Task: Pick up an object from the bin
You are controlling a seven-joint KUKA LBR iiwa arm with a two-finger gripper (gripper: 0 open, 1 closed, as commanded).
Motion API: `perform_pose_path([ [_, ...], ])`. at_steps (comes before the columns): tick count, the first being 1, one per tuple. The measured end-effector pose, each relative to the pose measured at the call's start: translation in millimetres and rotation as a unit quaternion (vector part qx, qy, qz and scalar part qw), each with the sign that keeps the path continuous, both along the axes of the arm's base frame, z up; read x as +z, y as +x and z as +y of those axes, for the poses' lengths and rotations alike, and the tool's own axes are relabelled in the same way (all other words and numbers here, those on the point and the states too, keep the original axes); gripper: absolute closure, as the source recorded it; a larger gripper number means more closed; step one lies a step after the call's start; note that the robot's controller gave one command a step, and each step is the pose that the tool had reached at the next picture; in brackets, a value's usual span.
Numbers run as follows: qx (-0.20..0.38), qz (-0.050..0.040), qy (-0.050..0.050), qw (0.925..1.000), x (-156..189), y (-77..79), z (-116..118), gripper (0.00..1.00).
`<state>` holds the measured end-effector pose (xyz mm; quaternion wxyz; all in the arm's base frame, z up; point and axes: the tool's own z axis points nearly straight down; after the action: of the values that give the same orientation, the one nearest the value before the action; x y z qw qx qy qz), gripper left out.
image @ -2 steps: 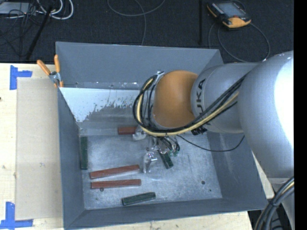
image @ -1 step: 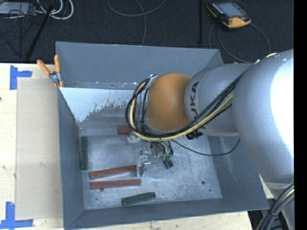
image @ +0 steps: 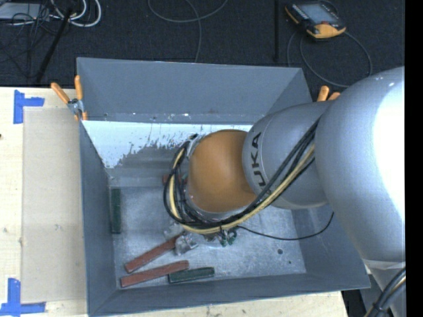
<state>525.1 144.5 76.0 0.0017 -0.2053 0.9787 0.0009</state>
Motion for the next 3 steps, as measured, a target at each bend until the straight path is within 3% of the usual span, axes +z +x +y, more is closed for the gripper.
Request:
perform_pose_path([
  [1, 0.000, 0.0000, 0.000, 1.0000, 0.0, 0.0, 0.0, 1.00],
  [2, 0.016, 0.0014, -0.001, 0.9999, 75.5, 6.6, -22.9, 1.00],
  [3, 0.016, 0.0015, -0.001, 0.9999, 75.5, 6.6, -22.9, 1.00],
])
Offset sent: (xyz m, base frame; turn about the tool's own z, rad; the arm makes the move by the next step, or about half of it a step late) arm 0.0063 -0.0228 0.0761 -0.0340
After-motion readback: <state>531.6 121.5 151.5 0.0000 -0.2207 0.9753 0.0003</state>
